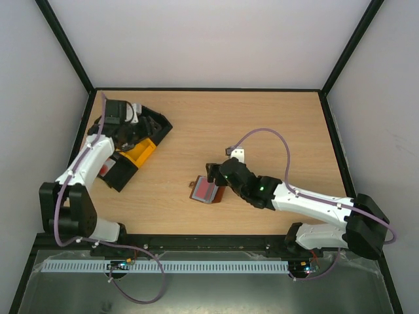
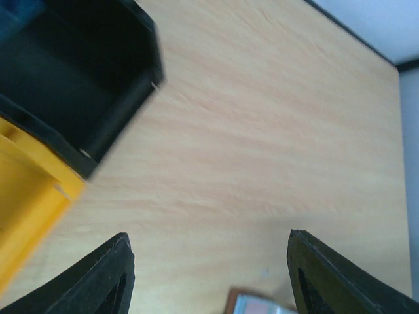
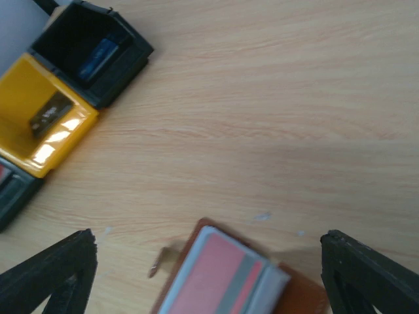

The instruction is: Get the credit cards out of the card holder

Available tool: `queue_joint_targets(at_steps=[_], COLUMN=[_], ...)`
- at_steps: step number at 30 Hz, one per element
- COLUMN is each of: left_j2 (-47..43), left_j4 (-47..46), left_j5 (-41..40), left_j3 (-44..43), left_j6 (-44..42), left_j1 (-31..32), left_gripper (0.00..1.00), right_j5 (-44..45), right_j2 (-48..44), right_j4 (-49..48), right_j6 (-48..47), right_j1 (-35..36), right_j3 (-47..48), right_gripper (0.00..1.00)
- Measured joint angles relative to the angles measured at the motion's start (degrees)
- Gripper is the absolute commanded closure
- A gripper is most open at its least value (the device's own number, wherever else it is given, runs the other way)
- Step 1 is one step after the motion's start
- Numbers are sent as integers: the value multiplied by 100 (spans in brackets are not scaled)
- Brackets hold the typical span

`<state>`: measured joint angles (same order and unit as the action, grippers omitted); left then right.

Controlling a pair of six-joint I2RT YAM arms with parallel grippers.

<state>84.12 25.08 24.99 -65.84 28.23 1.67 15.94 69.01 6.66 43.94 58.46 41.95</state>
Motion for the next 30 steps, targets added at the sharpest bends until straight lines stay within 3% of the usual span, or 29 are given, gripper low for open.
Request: queue_joint_targets(at_steps=[3, 8, 11, 19, 30], left_j2=[-404, -997, -1226, -2074, -2105], left_j4=[-15, -208, -306, -817, -1720], left_j5=[164, 472, 616, 977, 844], left_j3=[393, 1412, 1919, 2870, 3187], left_j6=[-101, -125, -85, 302, 946], left_j1=[354, 557, 684, 1196, 2133], left_gripper=[33, 34, 34, 36, 38], right_j5=[-367, -822, -1005, -1410, -1215], right_j2=[4, 46, 168, 931, 1130], right_j4=[-236, -813, -1156, -1622, -1263], right_j6=[149, 428, 632, 964, 994], right_j1=[0, 0, 0, 0, 0], right_j3=[-94, -496, -636, -699, -868], right_gripper=[27, 58, 68, 76, 76])
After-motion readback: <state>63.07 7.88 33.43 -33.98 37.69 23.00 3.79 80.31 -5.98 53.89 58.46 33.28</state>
